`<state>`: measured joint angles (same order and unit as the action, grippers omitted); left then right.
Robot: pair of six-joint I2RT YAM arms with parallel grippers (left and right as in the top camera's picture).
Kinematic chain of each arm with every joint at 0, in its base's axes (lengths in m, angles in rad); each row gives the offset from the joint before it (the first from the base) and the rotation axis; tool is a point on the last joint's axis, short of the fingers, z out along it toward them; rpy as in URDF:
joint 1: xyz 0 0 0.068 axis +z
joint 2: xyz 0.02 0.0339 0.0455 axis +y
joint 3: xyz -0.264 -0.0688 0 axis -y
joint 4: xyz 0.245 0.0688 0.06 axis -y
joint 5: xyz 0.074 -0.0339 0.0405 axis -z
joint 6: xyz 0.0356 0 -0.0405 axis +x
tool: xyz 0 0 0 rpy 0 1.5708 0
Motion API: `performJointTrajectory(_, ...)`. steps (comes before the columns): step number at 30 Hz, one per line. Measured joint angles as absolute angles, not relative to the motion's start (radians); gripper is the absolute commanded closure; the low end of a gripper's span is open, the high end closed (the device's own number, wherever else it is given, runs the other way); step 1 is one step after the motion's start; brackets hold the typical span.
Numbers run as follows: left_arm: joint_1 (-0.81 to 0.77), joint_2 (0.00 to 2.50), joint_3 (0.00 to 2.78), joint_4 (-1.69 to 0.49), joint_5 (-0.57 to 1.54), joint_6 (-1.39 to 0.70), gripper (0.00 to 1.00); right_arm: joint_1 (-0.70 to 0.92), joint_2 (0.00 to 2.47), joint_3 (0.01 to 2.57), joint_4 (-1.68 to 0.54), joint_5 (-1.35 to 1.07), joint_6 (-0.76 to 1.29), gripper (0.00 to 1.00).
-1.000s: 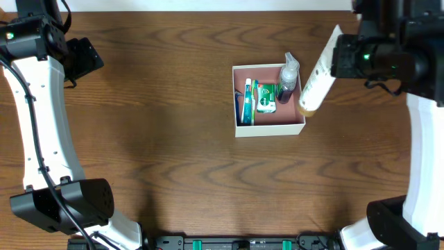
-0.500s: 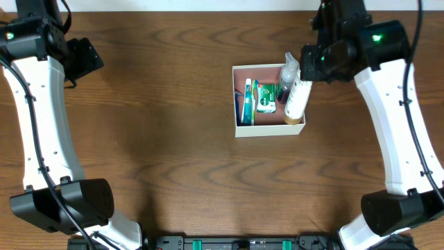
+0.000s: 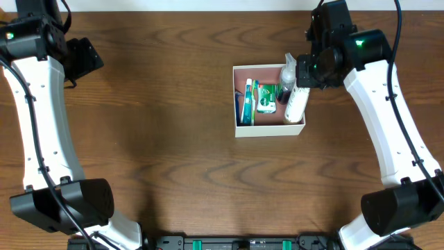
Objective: Pack container
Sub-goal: 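Lower the tube upright into the box beside the soap bottle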
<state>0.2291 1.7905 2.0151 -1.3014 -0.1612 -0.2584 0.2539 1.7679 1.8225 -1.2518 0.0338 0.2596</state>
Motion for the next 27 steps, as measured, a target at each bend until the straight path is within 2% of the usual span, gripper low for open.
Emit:
performJointTrajectory(18, 0.229, 1.790, 2.015, -1.301, -0.161, -0.258, 0.02, 0.254, 1.768, 1.759, -1.197, 0.034, 0.260, 0.99)
performJointTrajectory(27, 0.229, 1.790, 2.015, -1.301, -0.161, -0.258, 0.02, 0.254, 1.768, 1.753, -1.188, 0.030, 0.260, 0.95)
